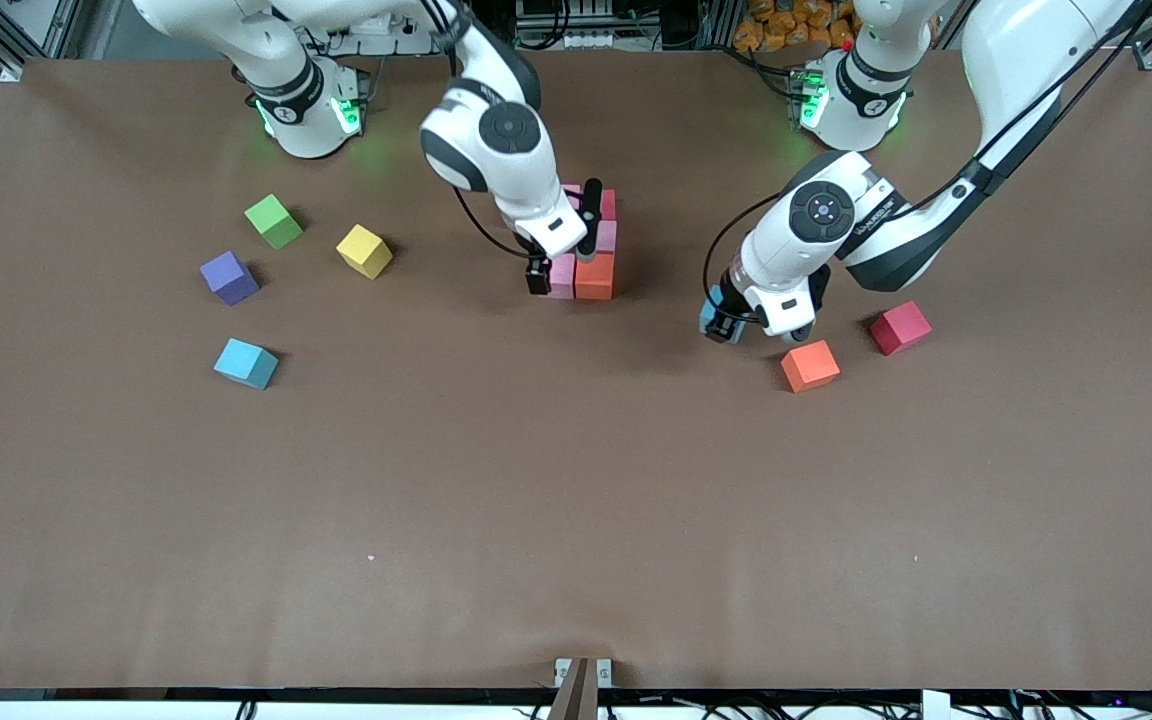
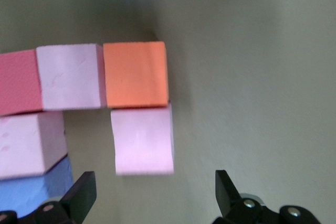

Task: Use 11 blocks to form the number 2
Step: 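Carry the cyan cube with the left gripper while the right gripper reaches cyan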

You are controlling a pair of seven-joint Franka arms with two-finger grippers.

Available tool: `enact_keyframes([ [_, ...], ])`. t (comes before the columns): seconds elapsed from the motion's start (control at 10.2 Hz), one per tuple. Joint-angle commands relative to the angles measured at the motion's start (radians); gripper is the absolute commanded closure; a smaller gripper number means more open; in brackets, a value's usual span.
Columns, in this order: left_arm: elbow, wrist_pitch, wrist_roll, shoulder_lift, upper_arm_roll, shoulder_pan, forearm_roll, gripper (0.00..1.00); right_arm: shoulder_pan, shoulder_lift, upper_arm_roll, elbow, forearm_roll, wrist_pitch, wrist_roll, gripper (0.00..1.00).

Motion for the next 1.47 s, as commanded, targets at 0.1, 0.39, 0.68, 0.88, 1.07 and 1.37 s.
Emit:
enact_keyframes([
  [0.1,0.087,-0.007,-0.102,0.029,0.003,-0.139,-0.081,1.0,-0.179,-0.139,-0.008,-0.04,0.019,-0.145,-0.04,0.0],
  [0.39,0.185,-0.007,-0.231,0.104,0.013,-0.26,-0.083,1.0,-0.381,-0.153,-0.011,-0.044,0.018,-0.134,-0.119,0.0],
  [0.68,0.338,-0.003,-0.381,0.147,0.195,-0.542,-0.092,1.0,-0.516,-0.127,-0.029,-0.018,0.004,-0.113,-0.122,0.0],
  [0.88,0.447,-0.001,-0.435,0.184,0.304,-0.702,-0.164,1.0,-0.639,-0.097,-0.031,-0.021,-0.016,-0.102,-0.32,0.0],
  [1.07,0.479,0.003,-0.464,0.185,0.36,-0.795,-0.233,1.0,-0.768,-0.075,-0.031,-0.032,-0.013,-0.099,-0.427,0.0],
  [1.37,0.565,0.043,-0.599,0.213,0.465,-0.947,-0.236,1.0,-0.849,-0.043,-0.034,-0.067,-0.016,-0.033,-0.585,0.0],
])
